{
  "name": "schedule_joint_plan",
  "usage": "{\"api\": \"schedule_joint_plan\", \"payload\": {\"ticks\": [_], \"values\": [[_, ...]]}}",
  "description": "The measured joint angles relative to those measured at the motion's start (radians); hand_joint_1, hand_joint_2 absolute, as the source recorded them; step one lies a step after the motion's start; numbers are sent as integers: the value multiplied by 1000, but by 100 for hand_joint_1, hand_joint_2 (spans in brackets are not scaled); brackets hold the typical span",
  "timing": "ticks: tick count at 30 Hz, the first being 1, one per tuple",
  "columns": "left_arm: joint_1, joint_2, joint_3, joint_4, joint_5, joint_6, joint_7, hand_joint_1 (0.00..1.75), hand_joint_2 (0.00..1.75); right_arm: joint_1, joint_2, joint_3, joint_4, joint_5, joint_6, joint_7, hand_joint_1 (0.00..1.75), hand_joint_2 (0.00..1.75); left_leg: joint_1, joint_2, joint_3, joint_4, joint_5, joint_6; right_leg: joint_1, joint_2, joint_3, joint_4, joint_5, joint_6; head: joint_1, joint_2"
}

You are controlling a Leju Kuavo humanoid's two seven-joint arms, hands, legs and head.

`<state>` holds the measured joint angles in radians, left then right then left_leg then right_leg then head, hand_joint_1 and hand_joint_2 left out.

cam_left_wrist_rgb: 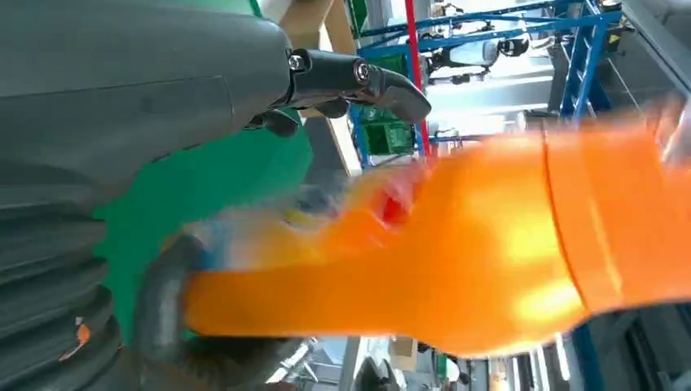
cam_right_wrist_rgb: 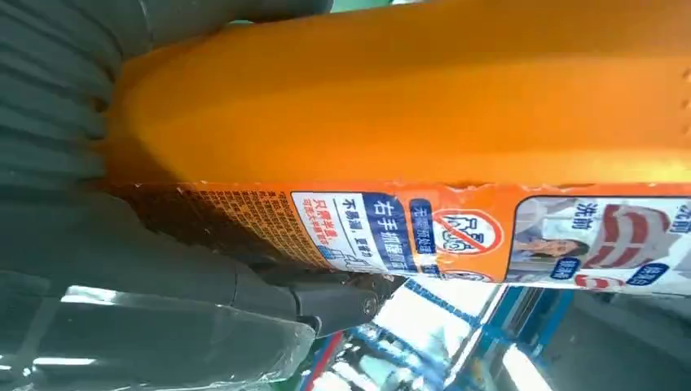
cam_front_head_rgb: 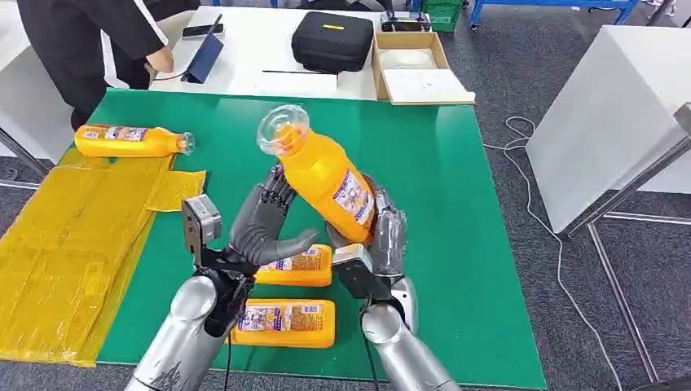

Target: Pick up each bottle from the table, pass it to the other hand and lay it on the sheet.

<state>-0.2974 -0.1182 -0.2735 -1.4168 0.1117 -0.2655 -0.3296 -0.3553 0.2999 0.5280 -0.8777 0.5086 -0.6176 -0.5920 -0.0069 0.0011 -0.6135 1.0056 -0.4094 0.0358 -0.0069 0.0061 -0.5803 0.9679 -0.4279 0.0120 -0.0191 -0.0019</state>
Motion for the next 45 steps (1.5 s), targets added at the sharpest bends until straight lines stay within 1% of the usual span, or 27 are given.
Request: {"api": "schedule_joint_plan", "payload": {"ticks": [4,8,13,21,29,30,31,32,36,45], "values": [[-10,-11,0,4,13,-6,1,0,175,-17,35,66,66,106,2,78,175,175,0,0,0,0,0,0,0,0,-2,0,0,0,0,0],[-20,-16,5,24,15,-8,1,0,175,-47,48,100,113,126,3,140,175,175,0,0,0,0,0,0,0,0,-3,0,0,0,0,0],[-23,-16,19,34,15,-4,1,0,175,-86,48,160,150,105,29,191,175,175,0,1,0,0,0,0,0,0,-3,0,0,0,0,0],[-27,-16,38,37,15,0,-1,0,175,-112,48,215,176,97,32,203,175,175,0,1,-1,0,0,0,0,0,-3,0,0,0,0,0],[-33,-12,45,51,18,3,-5,0,175,-139,47,275,192,53,43,231,175,175,0,1,-1,0,0,0,0,0,-3,0,0,0,0,0],[-34,-12,45,52,19,3,-6,45,175,-143,47,281,193,44,43,232,175,175,0,1,-1,0,0,0,0,0,-3,0,0,0,0,0],[-34,-12,48,54,19,4,-6,166,175,-147,47,292,195,26,42,232,175,175,0,1,-1,0,0,0,0,0,-3,0,0,0,0,0],[-34,-12,52,56,19,5,-6,175,175,-151,47,305,198,9,42,233,175,175,0,1,-1,0,0,0,0,0,-3,0,0,0,0,0],[-33,-12,64,59,19,10,-12,175,175,-176,43,349,216,-39,41,239,175,175,0,1,-1,0,0,0,0,0,-3,0,0,0,0,0],[-19,-12,86,55,19,25,-24,175,175,-201,43,405,244,-89,40,238,175,175,0,1,-1,0,0,0,0,0,-3,0,0,0,0,0]]}}
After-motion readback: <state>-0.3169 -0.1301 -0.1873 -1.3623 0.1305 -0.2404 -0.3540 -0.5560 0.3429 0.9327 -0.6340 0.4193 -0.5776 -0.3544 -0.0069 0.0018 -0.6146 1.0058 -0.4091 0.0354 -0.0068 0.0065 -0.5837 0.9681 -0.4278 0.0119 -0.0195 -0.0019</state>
